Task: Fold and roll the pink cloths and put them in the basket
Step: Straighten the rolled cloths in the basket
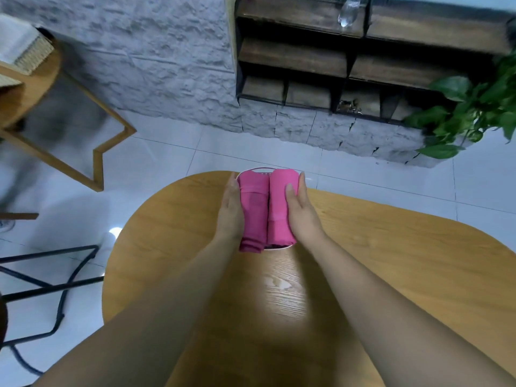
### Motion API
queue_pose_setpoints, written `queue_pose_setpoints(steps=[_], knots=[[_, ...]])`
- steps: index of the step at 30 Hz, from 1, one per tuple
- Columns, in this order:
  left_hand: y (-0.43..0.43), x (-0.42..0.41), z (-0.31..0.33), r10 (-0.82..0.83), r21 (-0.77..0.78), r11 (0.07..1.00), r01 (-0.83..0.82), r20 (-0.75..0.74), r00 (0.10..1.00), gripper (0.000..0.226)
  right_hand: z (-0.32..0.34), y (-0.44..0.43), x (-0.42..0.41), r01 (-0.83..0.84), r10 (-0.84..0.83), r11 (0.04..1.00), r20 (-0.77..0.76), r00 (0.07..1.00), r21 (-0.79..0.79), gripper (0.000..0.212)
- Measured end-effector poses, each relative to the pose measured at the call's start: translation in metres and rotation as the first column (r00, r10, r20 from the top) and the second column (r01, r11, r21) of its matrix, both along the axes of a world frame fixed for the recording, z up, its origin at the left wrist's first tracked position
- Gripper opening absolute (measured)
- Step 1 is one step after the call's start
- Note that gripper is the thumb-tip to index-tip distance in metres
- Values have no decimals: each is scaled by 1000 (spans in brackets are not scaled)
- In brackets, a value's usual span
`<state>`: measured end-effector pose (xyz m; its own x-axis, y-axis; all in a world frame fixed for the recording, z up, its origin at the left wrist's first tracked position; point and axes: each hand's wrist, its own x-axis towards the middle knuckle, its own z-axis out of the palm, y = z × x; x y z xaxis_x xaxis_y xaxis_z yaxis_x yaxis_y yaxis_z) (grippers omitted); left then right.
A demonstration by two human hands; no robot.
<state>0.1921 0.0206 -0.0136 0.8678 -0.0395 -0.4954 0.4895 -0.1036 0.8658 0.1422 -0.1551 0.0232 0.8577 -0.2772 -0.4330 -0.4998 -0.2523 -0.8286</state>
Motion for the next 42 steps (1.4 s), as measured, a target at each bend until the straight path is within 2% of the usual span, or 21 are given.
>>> queue_pose_setpoints(steps=[3,5,7,9,11,12,14,17,19,22,26,28,32,34,36,38,42], knots=[[-1,-1,12,61,-13,998,-61,1,998,74,-5,18,1,-77,91,977,67,994,-198,73],[-2,-2,17,71,-37,997,-71,0,997,76,-11,22,2,-108,130,944,50,990,-312,74],[1,-3,23,-30,31,999,28,57,998,76,-15,15,1,-145,159,885,-5,987,-442,77],[7,-4,33,-209,139,971,192,119,971,81,-14,2,0,-206,206,857,-51,977,-473,81],[17,-3,47,-444,341,864,370,169,880,105,-7,-9,2,-259,268,856,-46,962,-447,84],[23,-3,55,-562,457,774,438,177,808,117,-4,-13,4,-267,290,860,-15,957,-435,84],[35,-3,63,-735,589,610,530,173,655,139,7,-16,14,-254,304,885,71,950,-389,80],[47,-10,63,-880,703,408,582,133,457,152,22,-13,37,-248,297,921,129,946,-301,69],[52,-14,61,-910,746,332,577,92,404,153,26,-12,53,-289,324,920,98,941,-264,58],[56,-12,57,-910,764,334,551,109,400,144,22,-12,65,-307,336,916,79,938,-258,39],[51,-4,50,-897,801,393,452,225,381,110,13,-10,58,-275,309,926,96,946,-259,26],[47,0,44,-895,823,403,400,265,358,98,7,-7,49,-264,307,914,101,946,-307,29],[41,-9,36,-878,838,427,339,296,376,81,-3,-4,40,-293,372,847,99,923,-444,43],[43,-11,34,-883,837,417,353,283,374,85,-1,-2,41,-323,401,806,55,915,-496,53],[46,-8,42,-895,821,391,416,235,378,101,3,2,39,-308,393,775,39,919,-552,60],[46,-4,55,-878,777,407,479,188,441,106,8,7,31,-234,344,772,78,936,-591,62],[27,11,63,-736,676,601,428,258,626,70,12,33,1,-103,252,752,140,958,-651,64]])
